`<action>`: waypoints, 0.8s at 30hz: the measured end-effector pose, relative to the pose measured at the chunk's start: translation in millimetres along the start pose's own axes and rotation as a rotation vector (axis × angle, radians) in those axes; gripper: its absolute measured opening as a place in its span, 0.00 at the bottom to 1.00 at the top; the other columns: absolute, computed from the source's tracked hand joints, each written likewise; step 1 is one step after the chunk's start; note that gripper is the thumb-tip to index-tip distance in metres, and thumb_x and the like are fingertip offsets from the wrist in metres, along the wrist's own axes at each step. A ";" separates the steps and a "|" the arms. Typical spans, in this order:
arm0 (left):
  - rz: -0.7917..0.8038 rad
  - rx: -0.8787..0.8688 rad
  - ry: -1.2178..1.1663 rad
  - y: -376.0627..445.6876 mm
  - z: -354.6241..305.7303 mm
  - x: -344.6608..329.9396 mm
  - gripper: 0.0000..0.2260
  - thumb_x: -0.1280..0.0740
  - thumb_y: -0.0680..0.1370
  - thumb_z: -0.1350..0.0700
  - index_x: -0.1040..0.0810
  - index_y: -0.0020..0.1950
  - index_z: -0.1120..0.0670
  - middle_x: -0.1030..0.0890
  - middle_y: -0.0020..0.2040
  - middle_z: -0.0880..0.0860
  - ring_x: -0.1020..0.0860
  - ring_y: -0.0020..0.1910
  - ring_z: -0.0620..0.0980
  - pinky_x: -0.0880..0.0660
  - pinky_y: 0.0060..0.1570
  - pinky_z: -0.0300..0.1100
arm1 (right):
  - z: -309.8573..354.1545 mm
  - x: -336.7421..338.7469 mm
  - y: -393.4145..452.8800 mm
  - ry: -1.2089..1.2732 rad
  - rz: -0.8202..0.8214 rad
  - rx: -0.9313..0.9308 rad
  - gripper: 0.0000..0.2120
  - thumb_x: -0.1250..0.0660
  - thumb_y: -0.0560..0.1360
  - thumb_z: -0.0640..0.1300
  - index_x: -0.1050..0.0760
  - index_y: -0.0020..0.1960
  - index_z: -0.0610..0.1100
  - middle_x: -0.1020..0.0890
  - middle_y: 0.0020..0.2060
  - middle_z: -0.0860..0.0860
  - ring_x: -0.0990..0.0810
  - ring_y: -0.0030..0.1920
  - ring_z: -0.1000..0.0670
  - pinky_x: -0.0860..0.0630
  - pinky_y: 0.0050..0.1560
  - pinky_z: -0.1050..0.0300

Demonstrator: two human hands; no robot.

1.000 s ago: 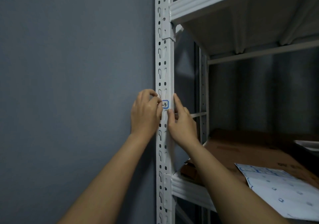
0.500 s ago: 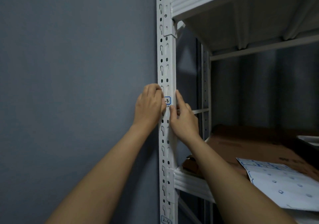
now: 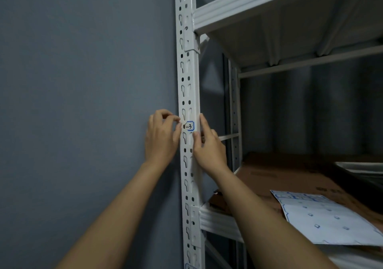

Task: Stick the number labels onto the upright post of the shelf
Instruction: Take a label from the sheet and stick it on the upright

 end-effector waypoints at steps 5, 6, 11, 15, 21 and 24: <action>-0.004 -0.069 -0.018 1.8 -8.3 -5.3 0.04 0.30 0.74 0.58 0.19 0.45 0.58 0.23 0.49 0.55 0.27 0.49 0.55 0.28 0.42 0.46 | -1.9 -0.4 0.6 0.010 0.000 -0.010 0.26 0.45 0.82 0.52 0.48 0.77 0.61 0.25 0.59 0.47 0.23 0.55 0.43 0.26 0.56 0.51; -0.013 -0.063 -0.012 1.7 -9.5 -5.8 0.04 0.29 0.74 0.58 0.19 0.44 0.59 0.23 0.48 0.54 0.26 0.48 0.55 0.28 0.40 0.45 | -2.4 -0.4 0.7 0.014 0.000 -0.012 0.25 0.45 0.82 0.52 0.48 0.77 0.61 0.25 0.59 0.47 0.23 0.55 0.43 0.27 0.55 0.51; -0.046 -0.079 0.054 0.7 -13.9 -5.2 0.04 0.28 0.72 0.60 0.21 0.39 0.59 0.24 0.43 0.54 0.26 0.43 0.56 0.34 0.37 0.42 | -1.7 -0.5 0.7 0.015 -0.007 -0.008 0.25 0.45 0.82 0.51 0.47 0.77 0.60 0.25 0.59 0.46 0.23 0.56 0.43 0.28 0.56 0.51; -0.044 -0.075 0.066 2.8 -16.1 -6.6 0.05 0.28 0.70 0.61 0.23 0.38 0.59 0.24 0.42 0.55 0.25 0.41 0.56 0.33 0.35 0.43 | -2.1 -0.3 0.2 0.017 0.003 -0.016 0.25 0.45 0.82 0.52 0.47 0.77 0.60 0.26 0.60 0.47 0.23 0.57 0.43 0.28 0.57 0.51; -0.045 -0.051 0.024 0.1 -12.8 -10.3 0.04 0.28 0.70 0.62 0.23 0.39 0.60 0.24 0.44 0.55 0.25 0.41 0.55 0.34 0.33 0.42 | -1.1 -0.8 -1.2 0.028 0.003 -0.014 0.25 0.45 0.82 0.52 0.47 0.77 0.61 0.26 0.59 0.47 0.22 0.55 0.43 0.26 0.58 0.47; -0.040 -0.024 -0.035 -2.3 -10.7 -12.6 0.04 0.30 0.71 0.61 0.23 0.41 0.59 0.25 0.46 0.55 0.26 0.43 0.54 0.33 0.35 0.43 | -1.2 -1.9 -1.3 0.036 0.003 -0.013 0.25 0.45 0.82 0.52 0.48 0.77 0.61 0.26 0.59 0.47 0.22 0.54 0.43 0.25 0.57 0.44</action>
Point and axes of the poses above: each hand's wrist, its own y-axis towards the middle knuckle, its own x-axis out of the back of the hand, z = x × y, the point moved 3 cm from there along y, towards the middle knuckle
